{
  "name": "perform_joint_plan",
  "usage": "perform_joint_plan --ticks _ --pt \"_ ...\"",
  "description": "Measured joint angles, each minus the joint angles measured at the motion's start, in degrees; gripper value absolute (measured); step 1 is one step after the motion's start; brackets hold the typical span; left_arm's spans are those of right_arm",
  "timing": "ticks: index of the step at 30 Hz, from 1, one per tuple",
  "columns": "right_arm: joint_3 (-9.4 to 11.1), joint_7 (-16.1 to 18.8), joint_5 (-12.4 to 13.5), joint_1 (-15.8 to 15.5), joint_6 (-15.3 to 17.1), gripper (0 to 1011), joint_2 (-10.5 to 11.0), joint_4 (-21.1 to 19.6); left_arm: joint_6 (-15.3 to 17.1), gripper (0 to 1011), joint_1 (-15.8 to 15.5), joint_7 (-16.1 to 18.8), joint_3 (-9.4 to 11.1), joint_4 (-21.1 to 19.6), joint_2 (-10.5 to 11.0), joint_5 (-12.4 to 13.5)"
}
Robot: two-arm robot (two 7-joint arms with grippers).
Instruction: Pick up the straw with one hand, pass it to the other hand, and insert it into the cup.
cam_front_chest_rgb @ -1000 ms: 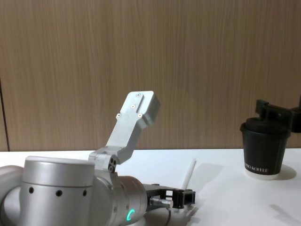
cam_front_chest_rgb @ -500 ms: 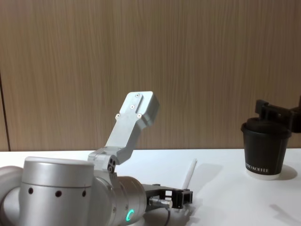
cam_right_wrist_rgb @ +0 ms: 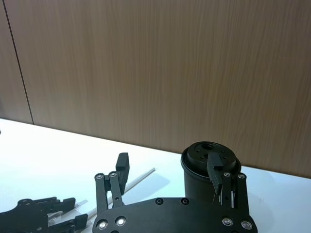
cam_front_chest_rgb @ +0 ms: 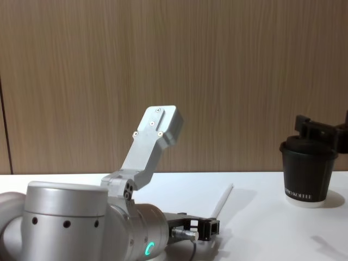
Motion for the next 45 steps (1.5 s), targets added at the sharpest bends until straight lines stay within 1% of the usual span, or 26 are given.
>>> perform_joint_plan --ticks 45 --pt "0.00 0.00 0.00 0.00 0.00 1001 0.00 0.00 0.16 269 0.02 -0.12 0.09 0.08 -0.02 -0.08"
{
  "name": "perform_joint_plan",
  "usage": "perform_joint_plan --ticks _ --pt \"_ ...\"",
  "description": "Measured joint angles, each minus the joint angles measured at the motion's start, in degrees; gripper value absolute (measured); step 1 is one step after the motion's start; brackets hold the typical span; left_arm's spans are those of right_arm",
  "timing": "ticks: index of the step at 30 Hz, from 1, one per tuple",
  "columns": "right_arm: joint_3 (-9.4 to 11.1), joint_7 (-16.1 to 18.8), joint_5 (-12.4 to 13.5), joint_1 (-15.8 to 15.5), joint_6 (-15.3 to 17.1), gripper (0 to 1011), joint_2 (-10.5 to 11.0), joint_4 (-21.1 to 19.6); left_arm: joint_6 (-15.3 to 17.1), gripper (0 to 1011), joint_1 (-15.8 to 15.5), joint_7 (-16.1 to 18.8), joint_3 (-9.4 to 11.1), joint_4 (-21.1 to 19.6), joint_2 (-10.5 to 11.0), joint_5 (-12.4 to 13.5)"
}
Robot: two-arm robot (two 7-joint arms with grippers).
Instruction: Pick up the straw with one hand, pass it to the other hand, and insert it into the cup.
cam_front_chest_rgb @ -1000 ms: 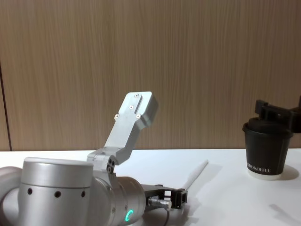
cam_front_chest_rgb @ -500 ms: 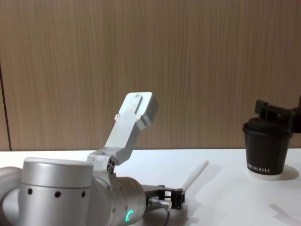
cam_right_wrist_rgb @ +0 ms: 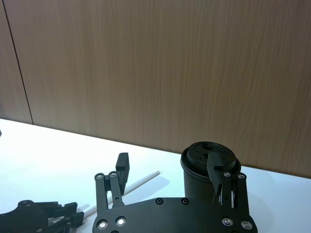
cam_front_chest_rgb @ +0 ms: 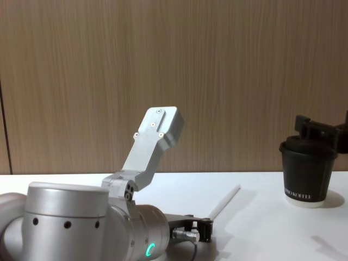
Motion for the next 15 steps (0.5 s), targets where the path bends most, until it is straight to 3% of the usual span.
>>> perform_joint_plan --ticks 15 --pt "0.00 0.00 0.00 0.00 0.00 1001 0.00 0.00 0.02 179 0.00 -0.04 0.02 0.00 -0.04 -0.03"
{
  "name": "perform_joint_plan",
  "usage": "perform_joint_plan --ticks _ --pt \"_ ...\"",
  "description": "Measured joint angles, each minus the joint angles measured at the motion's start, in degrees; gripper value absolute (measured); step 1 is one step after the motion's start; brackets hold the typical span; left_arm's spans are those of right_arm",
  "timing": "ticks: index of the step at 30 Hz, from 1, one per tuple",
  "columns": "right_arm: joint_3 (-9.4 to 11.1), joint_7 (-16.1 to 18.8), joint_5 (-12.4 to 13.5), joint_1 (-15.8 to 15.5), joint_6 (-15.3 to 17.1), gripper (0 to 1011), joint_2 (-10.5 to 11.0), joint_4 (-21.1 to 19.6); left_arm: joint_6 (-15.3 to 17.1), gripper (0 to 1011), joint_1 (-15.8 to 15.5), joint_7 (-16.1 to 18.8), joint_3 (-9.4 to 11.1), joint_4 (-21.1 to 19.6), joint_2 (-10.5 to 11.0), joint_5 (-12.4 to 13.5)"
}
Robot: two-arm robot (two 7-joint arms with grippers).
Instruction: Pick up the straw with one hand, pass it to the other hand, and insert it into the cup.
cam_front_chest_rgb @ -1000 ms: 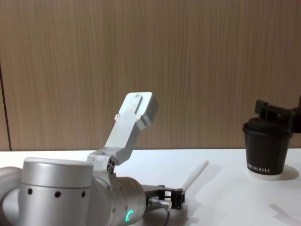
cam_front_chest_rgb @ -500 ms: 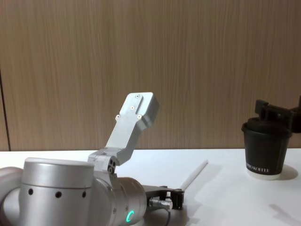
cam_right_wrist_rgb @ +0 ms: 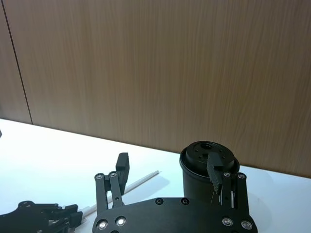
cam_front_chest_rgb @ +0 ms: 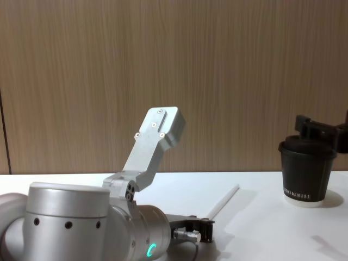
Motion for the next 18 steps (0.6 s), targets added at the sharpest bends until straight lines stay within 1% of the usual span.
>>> perform_joint_plan --ticks 18 --pt "0.00 0.00 0.00 0.00 0.00 1001 0.00 0.00 0.01 64 0.00 -0.07 0.02 0.00 0.01 -0.03"
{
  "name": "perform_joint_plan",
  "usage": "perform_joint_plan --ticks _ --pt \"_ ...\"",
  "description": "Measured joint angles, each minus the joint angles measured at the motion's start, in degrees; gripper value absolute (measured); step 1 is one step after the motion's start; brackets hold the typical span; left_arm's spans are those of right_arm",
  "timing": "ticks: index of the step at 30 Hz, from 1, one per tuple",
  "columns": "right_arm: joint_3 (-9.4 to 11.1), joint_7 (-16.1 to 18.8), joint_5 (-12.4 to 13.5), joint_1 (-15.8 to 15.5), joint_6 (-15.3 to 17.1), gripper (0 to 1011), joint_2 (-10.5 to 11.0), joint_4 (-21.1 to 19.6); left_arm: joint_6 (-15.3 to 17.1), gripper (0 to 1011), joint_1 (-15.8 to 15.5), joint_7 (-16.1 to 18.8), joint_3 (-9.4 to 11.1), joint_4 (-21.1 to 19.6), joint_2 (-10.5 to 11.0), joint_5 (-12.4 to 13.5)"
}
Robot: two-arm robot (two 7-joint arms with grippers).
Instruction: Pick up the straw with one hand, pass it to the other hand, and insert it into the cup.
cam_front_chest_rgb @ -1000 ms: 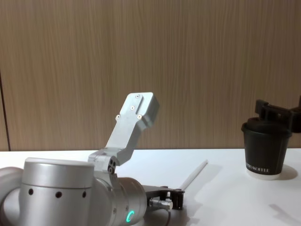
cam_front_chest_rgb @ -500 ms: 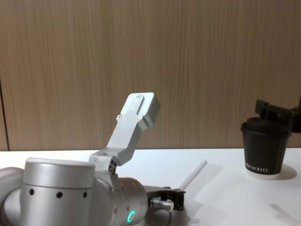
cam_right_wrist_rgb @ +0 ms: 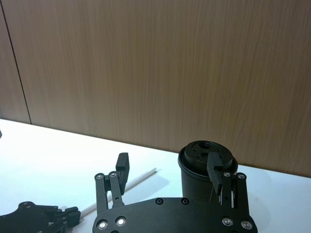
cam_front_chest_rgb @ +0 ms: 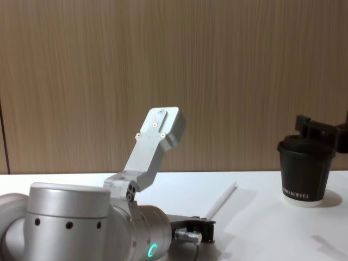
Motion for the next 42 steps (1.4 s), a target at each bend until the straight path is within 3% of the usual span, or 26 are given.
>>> perform_joint_plan --ticks 8,42 --pt "0.00 0.00 0.00 0.00 0.00 1001 0.00 0.00 0.00 22 0.00 0.01 0.00 -0.01 0.02 0.00" --pt "0.00 0.00 0.00 0.00 0.00 1001 0.00 0.00 0.01 22 -0.08 0.01 -0.05 -0.01 0.03 0.22"
